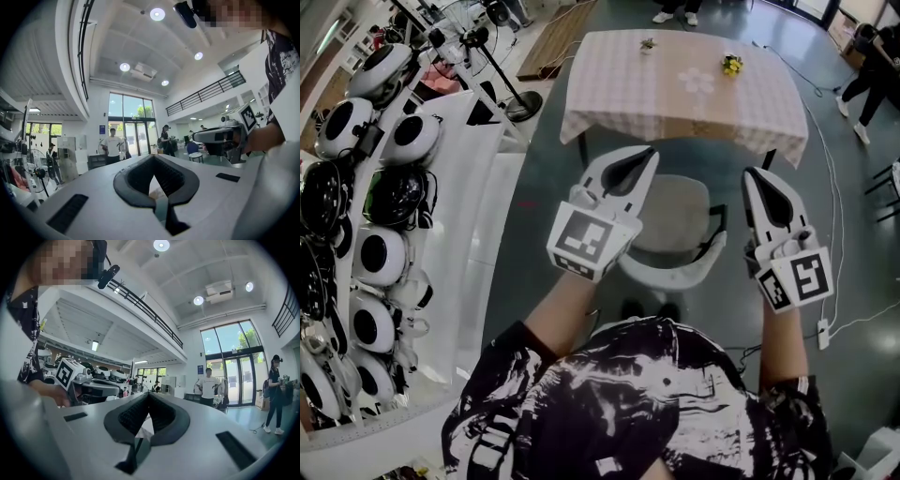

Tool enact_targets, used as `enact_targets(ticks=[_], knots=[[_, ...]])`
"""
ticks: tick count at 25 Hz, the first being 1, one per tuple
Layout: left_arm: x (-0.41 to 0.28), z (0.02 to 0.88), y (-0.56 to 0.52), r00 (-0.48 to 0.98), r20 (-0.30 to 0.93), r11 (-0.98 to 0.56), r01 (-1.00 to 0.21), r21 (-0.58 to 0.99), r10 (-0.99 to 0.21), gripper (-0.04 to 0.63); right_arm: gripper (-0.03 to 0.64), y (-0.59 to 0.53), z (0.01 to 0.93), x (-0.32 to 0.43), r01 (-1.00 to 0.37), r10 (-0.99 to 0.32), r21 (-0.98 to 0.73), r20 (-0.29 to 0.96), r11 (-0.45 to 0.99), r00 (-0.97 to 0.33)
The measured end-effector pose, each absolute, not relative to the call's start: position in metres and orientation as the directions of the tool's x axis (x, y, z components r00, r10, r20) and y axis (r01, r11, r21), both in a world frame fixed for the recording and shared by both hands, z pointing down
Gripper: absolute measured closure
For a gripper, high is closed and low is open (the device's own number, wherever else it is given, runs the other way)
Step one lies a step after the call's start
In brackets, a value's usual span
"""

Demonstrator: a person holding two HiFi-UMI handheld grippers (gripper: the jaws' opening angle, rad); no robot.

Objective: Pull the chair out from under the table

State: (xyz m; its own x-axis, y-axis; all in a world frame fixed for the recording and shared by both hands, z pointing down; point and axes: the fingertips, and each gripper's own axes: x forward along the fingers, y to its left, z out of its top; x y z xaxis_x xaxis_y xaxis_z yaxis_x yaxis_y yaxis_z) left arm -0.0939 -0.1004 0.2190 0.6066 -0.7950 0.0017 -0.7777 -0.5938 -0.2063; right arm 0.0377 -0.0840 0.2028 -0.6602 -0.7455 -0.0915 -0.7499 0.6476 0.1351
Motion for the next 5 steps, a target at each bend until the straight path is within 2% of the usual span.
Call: enact_targets(ticks=[5], knots=[[-0.0941, 0.2167, -0.0982, 0.611, -0.002, -0.596, -0.774, -0.214, -0.792, 0.595, 0.616, -0.0824, 0.2007, 0.0356, -0.750, -0.746, 0.142, -0.094, 0.646, -0.660]])
